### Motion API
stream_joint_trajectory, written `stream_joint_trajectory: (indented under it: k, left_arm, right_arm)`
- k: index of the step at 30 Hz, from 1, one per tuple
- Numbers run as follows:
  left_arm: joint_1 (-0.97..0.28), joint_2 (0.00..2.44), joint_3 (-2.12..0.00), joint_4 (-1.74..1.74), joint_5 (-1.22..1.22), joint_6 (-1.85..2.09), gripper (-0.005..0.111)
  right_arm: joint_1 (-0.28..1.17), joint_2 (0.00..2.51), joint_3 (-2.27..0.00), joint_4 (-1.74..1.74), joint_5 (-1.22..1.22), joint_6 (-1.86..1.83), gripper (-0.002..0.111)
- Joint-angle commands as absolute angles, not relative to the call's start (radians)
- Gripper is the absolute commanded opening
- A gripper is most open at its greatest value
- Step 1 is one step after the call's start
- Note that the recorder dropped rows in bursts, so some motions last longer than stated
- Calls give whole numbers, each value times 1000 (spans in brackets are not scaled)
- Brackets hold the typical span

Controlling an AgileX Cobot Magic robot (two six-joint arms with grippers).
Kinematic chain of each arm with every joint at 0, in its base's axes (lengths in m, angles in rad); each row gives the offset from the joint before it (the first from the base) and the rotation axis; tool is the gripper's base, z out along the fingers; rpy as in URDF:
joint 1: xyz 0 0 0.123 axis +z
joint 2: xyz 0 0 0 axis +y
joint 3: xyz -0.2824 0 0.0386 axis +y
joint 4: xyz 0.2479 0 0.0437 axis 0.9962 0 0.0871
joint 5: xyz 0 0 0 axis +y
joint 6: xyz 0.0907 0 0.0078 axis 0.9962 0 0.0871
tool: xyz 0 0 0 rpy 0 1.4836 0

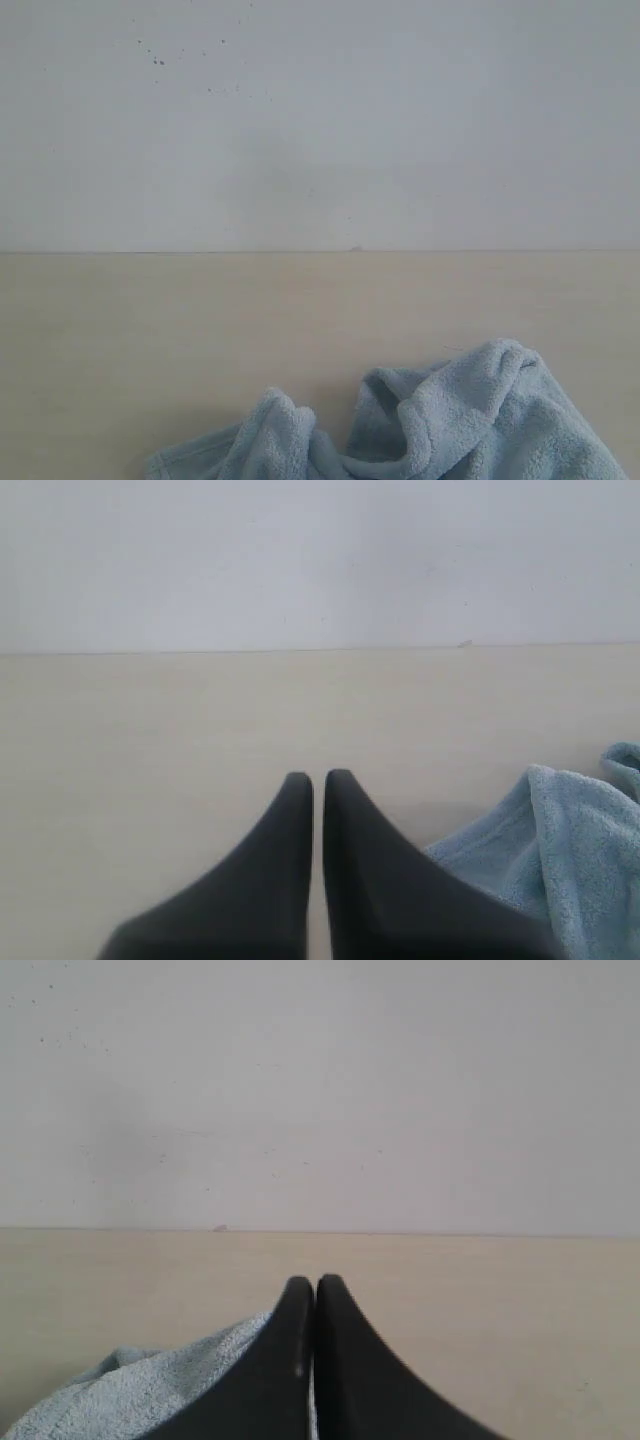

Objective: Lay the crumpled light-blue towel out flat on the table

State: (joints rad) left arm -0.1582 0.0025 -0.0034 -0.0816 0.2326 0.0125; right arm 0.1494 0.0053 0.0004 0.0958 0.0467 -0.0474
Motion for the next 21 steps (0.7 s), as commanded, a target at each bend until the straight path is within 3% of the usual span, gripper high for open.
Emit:
stream_joint_trajectory:
  k: [1, 14, 21]
  left_arm:
    - [-161, 0, 0, -90, 228, 18, 4]
    - [-161, 0, 0, -90, 228, 18, 4]
    - [-161, 0, 0, -90, 228, 18, 4]
  right_arm:
    - [151, 0, 0, 99, 40, -61, 0]
    - [151, 0, 0, 100, 22, -41, 0]
    - [151, 0, 0, 129, -237, 307, 0]
